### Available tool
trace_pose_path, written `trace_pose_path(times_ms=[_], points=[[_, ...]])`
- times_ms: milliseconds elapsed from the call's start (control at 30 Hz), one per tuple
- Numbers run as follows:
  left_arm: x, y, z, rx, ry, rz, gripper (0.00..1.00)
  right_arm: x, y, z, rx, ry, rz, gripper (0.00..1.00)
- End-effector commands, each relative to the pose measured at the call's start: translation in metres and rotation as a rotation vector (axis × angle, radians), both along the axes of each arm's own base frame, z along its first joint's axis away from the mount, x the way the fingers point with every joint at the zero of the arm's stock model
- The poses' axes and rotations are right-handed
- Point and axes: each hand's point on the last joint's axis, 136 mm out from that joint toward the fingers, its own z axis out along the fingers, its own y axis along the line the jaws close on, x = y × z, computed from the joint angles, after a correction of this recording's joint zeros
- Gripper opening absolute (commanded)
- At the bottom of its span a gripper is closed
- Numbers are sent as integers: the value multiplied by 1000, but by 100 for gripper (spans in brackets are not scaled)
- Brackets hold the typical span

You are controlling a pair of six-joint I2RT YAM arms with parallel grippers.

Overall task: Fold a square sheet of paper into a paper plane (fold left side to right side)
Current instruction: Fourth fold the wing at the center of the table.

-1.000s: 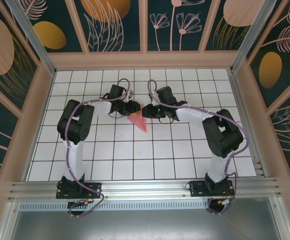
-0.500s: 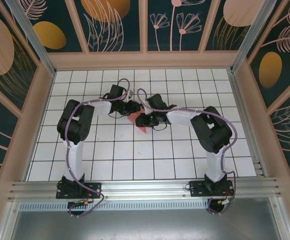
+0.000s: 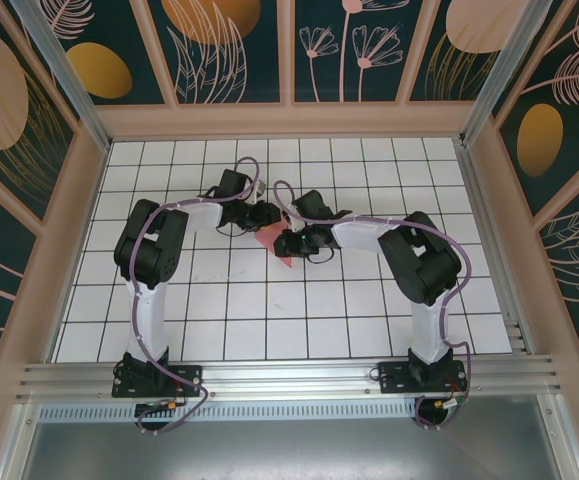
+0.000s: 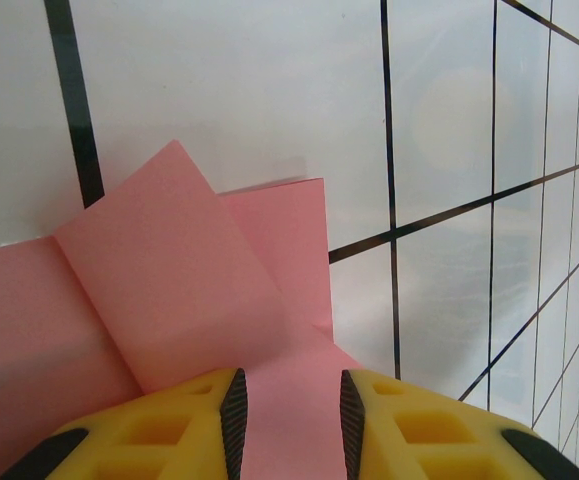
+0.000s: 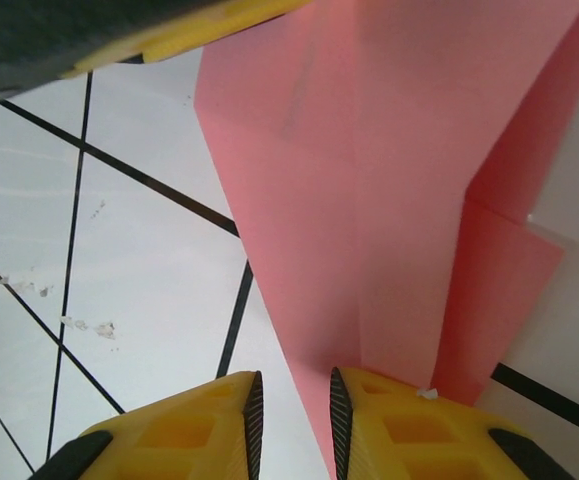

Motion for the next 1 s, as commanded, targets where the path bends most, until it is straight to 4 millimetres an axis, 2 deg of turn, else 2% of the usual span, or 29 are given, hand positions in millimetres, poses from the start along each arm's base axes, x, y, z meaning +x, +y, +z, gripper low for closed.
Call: trace_pose_path(times_ms=[0, 333, 533, 967], points=[[-22, 18, -52, 127, 113, 22, 35, -10, -17, -25, -86, 49, -2, 27], [-18, 21, -61, 162, 118, 34, 34, -24, -28, -41, -129, 90, -5, 19], [-18, 23, -63, 174, 119, 40, 34, -39, -29, -46, -147, 117, 16, 15], [-18, 25, -63, 184, 118, 48, 34, -69, -32, -38, -138, 138, 52, 12]])
